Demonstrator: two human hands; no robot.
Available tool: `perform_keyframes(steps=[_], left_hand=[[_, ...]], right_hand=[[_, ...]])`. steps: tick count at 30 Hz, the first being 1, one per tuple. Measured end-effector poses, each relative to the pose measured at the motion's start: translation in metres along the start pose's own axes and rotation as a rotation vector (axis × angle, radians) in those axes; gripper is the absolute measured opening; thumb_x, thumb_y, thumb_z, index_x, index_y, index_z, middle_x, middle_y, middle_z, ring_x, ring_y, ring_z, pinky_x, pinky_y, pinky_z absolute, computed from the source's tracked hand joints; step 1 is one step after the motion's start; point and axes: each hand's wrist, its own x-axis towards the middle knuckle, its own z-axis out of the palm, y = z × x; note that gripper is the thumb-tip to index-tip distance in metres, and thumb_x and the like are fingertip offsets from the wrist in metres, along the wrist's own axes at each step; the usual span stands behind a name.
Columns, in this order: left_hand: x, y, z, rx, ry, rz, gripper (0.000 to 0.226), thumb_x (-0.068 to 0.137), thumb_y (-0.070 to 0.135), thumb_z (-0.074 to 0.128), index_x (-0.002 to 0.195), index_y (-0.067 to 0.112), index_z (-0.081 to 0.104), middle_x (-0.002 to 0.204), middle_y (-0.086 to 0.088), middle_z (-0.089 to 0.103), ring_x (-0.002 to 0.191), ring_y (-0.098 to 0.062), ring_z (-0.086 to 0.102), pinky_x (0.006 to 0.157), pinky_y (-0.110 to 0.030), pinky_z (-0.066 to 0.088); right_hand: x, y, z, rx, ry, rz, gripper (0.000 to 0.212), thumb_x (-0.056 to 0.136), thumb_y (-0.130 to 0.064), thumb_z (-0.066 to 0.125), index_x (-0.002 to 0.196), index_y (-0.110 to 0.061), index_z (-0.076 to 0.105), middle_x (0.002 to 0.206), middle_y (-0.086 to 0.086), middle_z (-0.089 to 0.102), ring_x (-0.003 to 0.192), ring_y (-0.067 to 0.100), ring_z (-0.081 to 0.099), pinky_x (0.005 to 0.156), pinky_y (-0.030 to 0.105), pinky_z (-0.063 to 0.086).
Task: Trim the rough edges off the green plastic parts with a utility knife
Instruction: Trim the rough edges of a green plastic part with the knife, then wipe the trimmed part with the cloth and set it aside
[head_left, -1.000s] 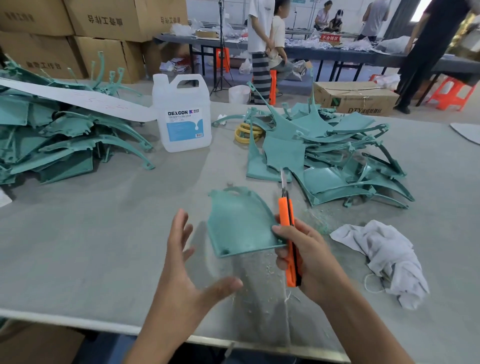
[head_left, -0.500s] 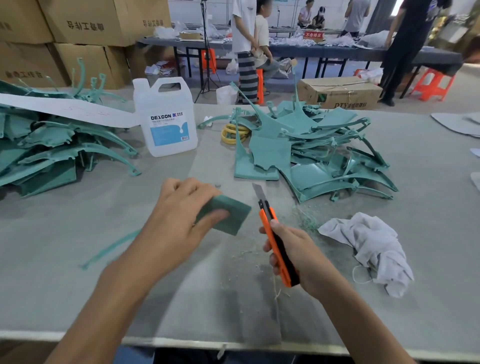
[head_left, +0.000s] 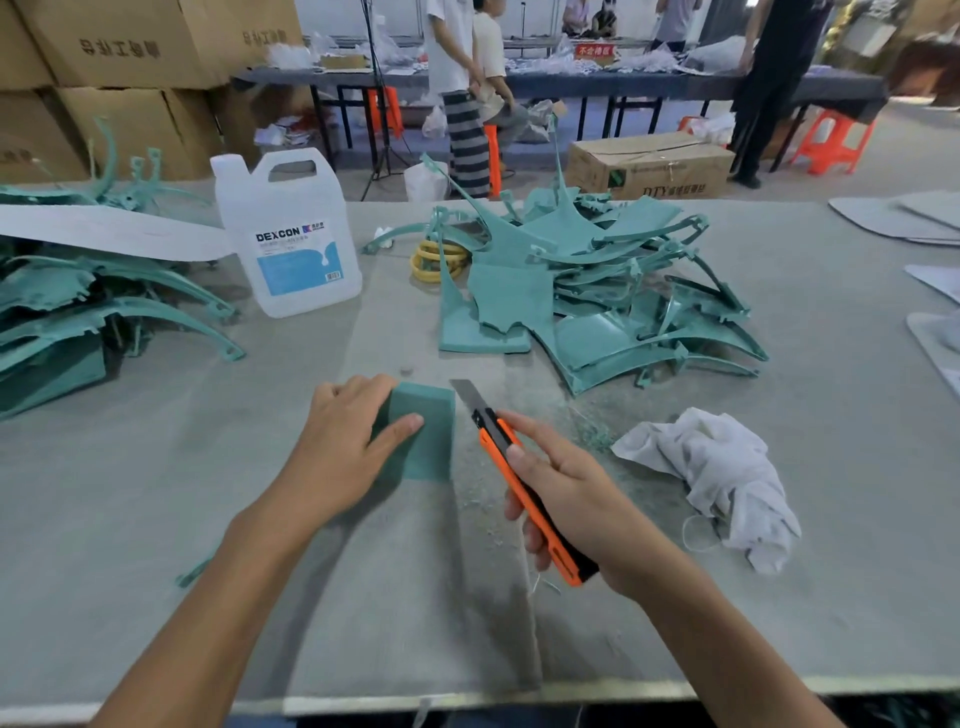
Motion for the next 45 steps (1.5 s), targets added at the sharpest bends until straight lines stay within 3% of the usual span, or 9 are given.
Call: perform_keyframes(steps=[10, 18, 23, 27, 32, 35, 37, 42, 45], left_hand=[[-0.003, 0.001, 0.001, 0.014, 0.003, -0.01, 0.041, 0.093, 0.062, 0.04, 0.097, 0.023, 0.051, 0.09, 0.003, 0.051, 0.091, -0.027, 0.043, 0.085, -0.039, 0.034], [-0.002, -0.001, 0.003, -0.005, 0.026, 0.0, 0.027, 0.095, 0.056, 0.045, 0.094, 0.029, 0.046, 0.088, 0.003, 0.049, 0.088, -0.028, 0.043, 0.083, -0.038, 0.033], [-0.003, -0.002, 0.003, 0.007, 0.023, 0.017, 0.03, 0.093, 0.062, 0.04, 0.094, 0.032, 0.043, 0.088, 0.005, 0.049, 0.09, -0.028, 0.045, 0.081, -0.034, 0.03], [-0.002, -0.004, 0.004, 0.022, 0.019, -0.001, 0.039, 0.092, 0.065, 0.037, 0.098, 0.028, 0.048, 0.091, 0.005, 0.05, 0.093, -0.027, 0.045, 0.083, -0.034, 0.031], [-0.003, -0.003, 0.005, 0.015, 0.036, 0.015, 0.031, 0.094, 0.062, 0.041, 0.094, 0.031, 0.043, 0.086, 0.008, 0.046, 0.089, -0.027, 0.045, 0.081, -0.034, 0.031], [-0.005, -0.002, 0.004, 0.008, 0.041, 0.013, 0.033, 0.093, 0.063, 0.04, 0.093, 0.03, 0.044, 0.085, 0.009, 0.045, 0.088, -0.026, 0.043, 0.082, -0.035, 0.032], [-0.006, -0.002, 0.004, 0.012, 0.04, 0.01, 0.033, 0.093, 0.064, 0.04, 0.093, 0.031, 0.043, 0.086, 0.008, 0.045, 0.088, -0.025, 0.043, 0.081, -0.035, 0.032], [-0.006, -0.002, 0.007, 0.023, 0.068, 0.016, 0.03, 0.094, 0.06, 0.044, 0.099, 0.03, 0.048, 0.094, 0.005, 0.05, 0.093, -0.026, 0.046, 0.081, -0.033, 0.031], [-0.011, -0.003, 0.01, -0.071, 0.183, -0.005, 0.039, 0.09, 0.049, 0.062, 0.123, 0.032, 0.049, 0.113, 0.013, 0.042, 0.108, -0.015, 0.045, 0.09, -0.029, 0.034]], right_hand=[[0.016, -0.007, -0.015, -0.175, -0.067, 0.005, 0.033, 0.107, -0.034, 0.046, 0.128, -0.057, 0.059, 0.067, 0.005, 0.061, 0.047, 0.017, 0.055, 0.04, 0.027, 0.047], [0.029, 0.025, -0.002, -0.673, -0.066, 0.133, 0.034, 0.102, -0.029, 0.041, 0.128, -0.041, 0.06, 0.049, -0.006, 0.062, 0.042, 0.019, 0.065, 0.037, 0.02, 0.045], [0.027, 0.003, -0.008, -0.484, -0.011, 0.116, 0.036, 0.105, -0.035, 0.043, 0.137, -0.05, 0.054, 0.071, 0.01, 0.066, 0.05, 0.021, 0.065, 0.048, 0.036, 0.057], [0.023, -0.013, -0.009, -0.286, -0.004, 0.028, 0.036, 0.106, -0.035, 0.045, 0.135, -0.054, 0.053, 0.067, 0.007, 0.064, 0.05, 0.018, 0.06, 0.045, 0.029, 0.051], [0.022, 0.009, -0.002, -0.565, -0.068, 0.128, 0.037, 0.107, -0.033, 0.04, 0.137, -0.049, 0.054, 0.085, 0.014, 0.073, 0.053, 0.025, 0.069, 0.055, 0.036, 0.06], [0.022, 0.021, -0.004, -0.75, -0.083, 0.094, 0.037, 0.105, -0.032, 0.041, 0.135, -0.046, 0.055, 0.082, 0.004, 0.075, 0.057, 0.025, 0.072, 0.056, 0.024, 0.056], [0.022, 0.024, -0.01, -0.824, -0.015, 0.026, 0.034, 0.103, -0.037, 0.044, 0.133, -0.051, 0.052, 0.081, -0.005, 0.073, 0.067, 0.023, 0.073, 0.065, 0.028, 0.057], [0.019, 0.03, -0.03, -1.188, 0.143, -0.088, 0.033, 0.105, -0.042, 0.041, 0.137, -0.042, 0.051, 0.117, -0.001, 0.07, 0.104, 0.029, 0.064, 0.087, 0.039, 0.05], [0.011, 0.033, -0.05, -1.393, 0.485, -0.389, 0.027, 0.096, -0.041, 0.056, 0.116, -0.032, 0.072, 0.104, 0.004, 0.072, 0.093, 0.03, 0.063, 0.086, 0.04, 0.049]])
